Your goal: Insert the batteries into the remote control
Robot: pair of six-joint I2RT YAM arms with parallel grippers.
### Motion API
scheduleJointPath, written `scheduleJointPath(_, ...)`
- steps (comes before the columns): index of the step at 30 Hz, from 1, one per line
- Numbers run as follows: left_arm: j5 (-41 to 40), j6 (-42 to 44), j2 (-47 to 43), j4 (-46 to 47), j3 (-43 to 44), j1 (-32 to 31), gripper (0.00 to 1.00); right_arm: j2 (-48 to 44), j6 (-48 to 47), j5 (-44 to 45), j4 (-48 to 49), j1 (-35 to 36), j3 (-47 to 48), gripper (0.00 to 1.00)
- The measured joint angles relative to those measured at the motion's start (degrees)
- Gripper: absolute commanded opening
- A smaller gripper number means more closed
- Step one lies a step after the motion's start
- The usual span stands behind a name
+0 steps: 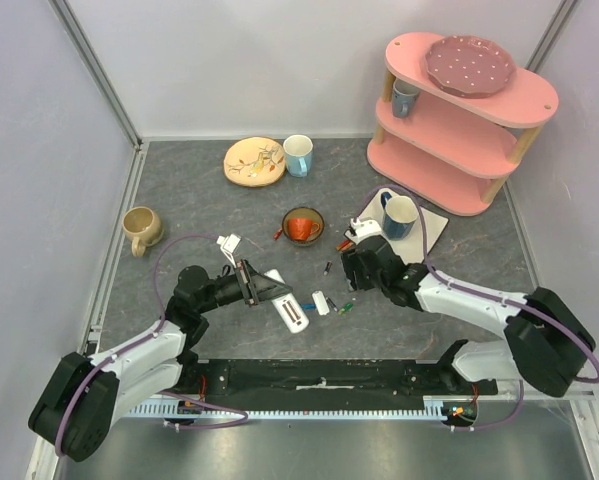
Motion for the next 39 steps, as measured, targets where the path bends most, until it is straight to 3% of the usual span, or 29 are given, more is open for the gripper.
scheduleJointPath(13,-1.38,1.38,-1.46,-4.42,0.0,0.0,0.02,10.58,-3.5,-0.02,1.4,0.9,3.43,0.52)
scheduleJointPath(39,-1.38,1.9,-1.64,-4.7,-0.66,0.0,0.02,13.92,-2.08,-0.31,3.19,1.25,3.72,0.37)
